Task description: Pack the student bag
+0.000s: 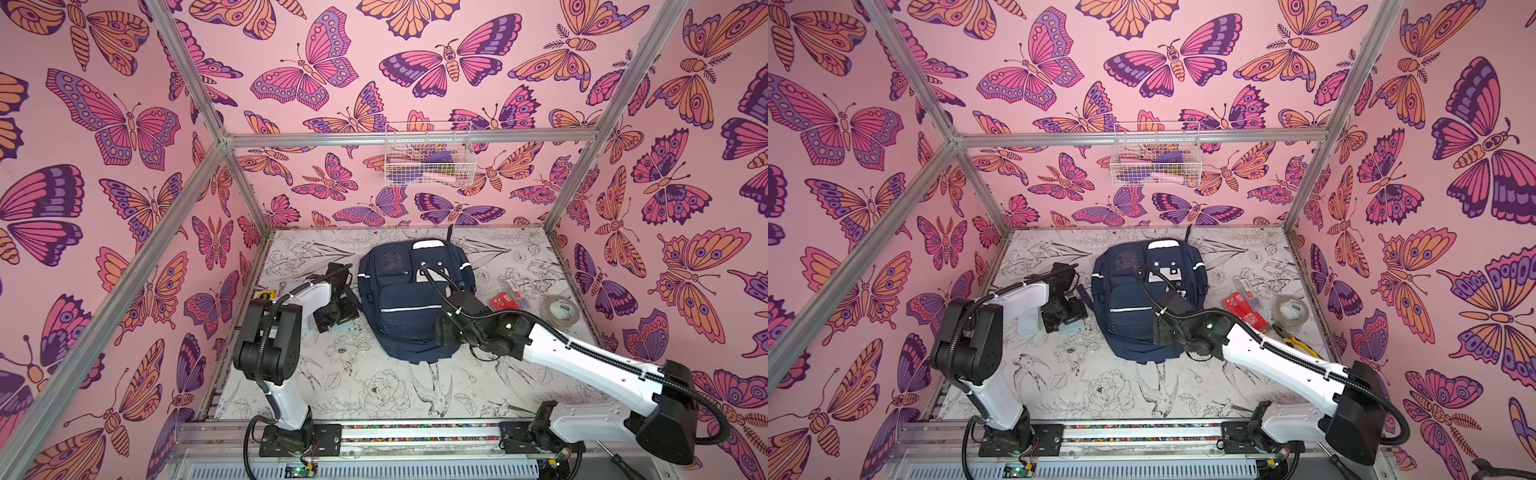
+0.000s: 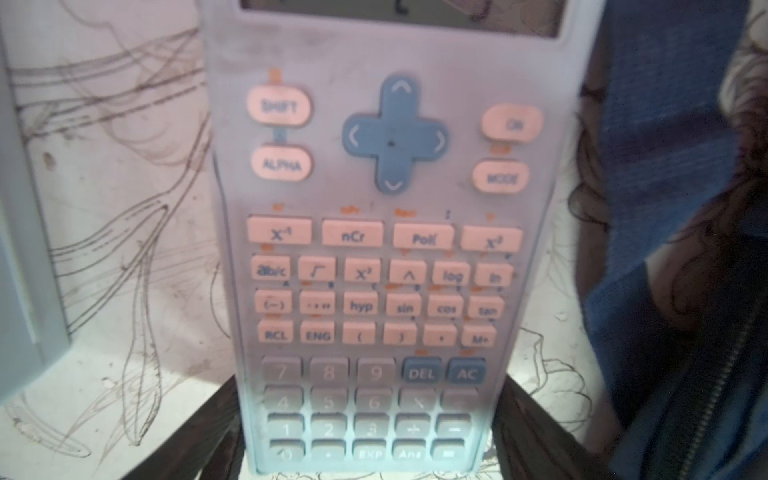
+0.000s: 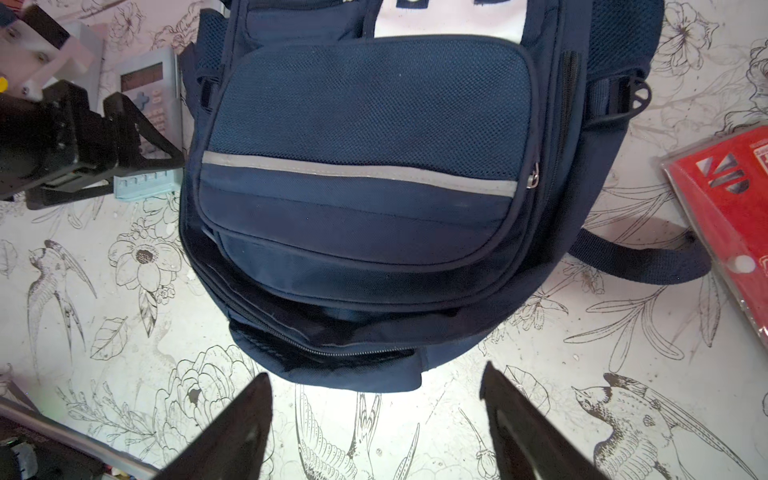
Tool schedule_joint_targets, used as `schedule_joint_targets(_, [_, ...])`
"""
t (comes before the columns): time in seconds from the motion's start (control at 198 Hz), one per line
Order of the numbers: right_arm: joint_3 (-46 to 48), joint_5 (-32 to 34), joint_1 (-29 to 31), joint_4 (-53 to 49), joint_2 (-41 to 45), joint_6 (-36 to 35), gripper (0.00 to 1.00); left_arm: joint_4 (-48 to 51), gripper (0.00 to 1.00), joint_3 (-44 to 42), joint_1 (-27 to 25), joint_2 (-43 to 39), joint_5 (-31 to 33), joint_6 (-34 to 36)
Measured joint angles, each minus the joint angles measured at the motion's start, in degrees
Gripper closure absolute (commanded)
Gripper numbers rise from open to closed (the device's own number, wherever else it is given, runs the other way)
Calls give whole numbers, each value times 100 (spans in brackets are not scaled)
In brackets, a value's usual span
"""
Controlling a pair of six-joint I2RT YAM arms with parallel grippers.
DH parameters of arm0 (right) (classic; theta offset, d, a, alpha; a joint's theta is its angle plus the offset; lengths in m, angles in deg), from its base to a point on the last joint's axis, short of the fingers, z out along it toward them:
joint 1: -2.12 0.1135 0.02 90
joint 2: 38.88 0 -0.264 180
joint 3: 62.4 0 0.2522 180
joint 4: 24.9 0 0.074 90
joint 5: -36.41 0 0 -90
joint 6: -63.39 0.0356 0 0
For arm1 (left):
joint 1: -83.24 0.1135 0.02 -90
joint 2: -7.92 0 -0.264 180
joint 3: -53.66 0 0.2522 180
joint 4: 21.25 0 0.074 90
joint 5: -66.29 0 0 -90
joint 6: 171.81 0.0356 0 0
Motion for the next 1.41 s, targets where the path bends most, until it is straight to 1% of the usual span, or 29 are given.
schedule_joint_targets(0.051, [0,-4,-52,2,94,9,21,0,42,0,0,0,-2,0])
schedule_joint_targets(0.121, [0,-28,-103,4,216,11,22,-2,44,-2,-7,-28,-7,-2])
schedule_joint_targets(0.197, [-2,-116,-164,7,321,15,22,-24,50,-35,-68,-105,-44,0])
schedule_joint_targets(0.253, [-24,-267,-269,4,376,44,23,-48,56,-105,-184,-321,-72,0])
schedule_joint_targets(0.293, [-70,-411,-389,4,407,70,22,-55,58,-153,-286,-553,-103,0])
schedule_joint_targets(0.334, [-138,-584,-546,15,437,103,22,-59,59,-181,-420,-866,-140,0])
schedule_joint_targets(0.425, [-317,-1001,-901,109,522,160,22,-232,59,-199,-787,-1705,-240,0])
schedule_joint_targets(0.506, [-535,-1381,-1115,282,538,212,22,-546,63,-199,-1134,-2330,-487,39])
schedule_joint_targets(0.567, [-758,-1611,-1163,400,452,269,23,-774,68,-197,-1427,-2656,-621,70])
schedule_joint_targets(0.713, [-1137,-2133,-1167,868,33,485,26,-1139,77,-223,-2085,-3115,-761,81])
schedule_joint_targets(0.875, [-1121,-2367,-1145,1126,-293,861,30,-1652,77,-457,-2614,-3445,-758,63])
schedule_joint_targets(1.042, [-1019,-2367,-1078,1279,-343,1121,37,-1934,77,-551,-3027,-3438,-739,85])
schedule_joint_targets(1.28, [-745,-2404,-1058,1495,-341,1362,52,-2157,77,-551,-3134,-3394,-708,83])
schedule_joint_targets(1.361, [-678,-2409,-1036,1574,-341,1429,59,-2179,77,-551,-3150,-3390,-686,83])
schedule_joint_targets(1.411, [-660,-2409,-1025,1604,-330,1460,66,-2179,77,-551,-3163,-3370,-686,83])
